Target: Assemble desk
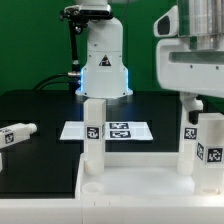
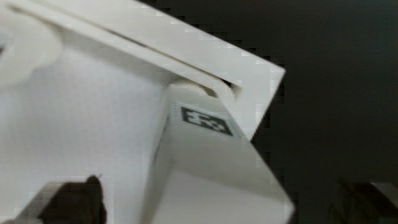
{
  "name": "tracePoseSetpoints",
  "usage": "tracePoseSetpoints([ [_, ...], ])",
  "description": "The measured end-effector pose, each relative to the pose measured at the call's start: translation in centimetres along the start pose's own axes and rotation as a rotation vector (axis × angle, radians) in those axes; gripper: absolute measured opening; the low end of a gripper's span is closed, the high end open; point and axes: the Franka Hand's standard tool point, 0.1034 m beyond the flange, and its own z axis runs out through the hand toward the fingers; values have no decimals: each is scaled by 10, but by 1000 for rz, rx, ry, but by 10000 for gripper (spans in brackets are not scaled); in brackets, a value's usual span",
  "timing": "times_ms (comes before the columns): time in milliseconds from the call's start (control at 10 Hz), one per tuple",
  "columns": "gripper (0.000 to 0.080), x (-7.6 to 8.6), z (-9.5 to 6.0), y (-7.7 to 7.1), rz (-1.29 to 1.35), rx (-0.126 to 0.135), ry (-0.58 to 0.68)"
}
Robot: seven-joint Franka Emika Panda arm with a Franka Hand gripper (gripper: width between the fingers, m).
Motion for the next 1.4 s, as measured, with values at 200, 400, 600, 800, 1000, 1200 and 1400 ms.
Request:
tracePoseSetpoints([
  [200,648,0,0,0,-138,-3,1],
  [400,649,1,0,0,-360,-12,17],
  [600,649,-12,5,-6,-812,-41,26],
  [800,618,-12,4,-7,-843,-48,28],
  [1000,439,-12,4,-7,-801,-47,28],
  [1200,298,-2,3,-1,-563,-55,41],
  [1400,290,-1,4,1,-304,-48,48],
])
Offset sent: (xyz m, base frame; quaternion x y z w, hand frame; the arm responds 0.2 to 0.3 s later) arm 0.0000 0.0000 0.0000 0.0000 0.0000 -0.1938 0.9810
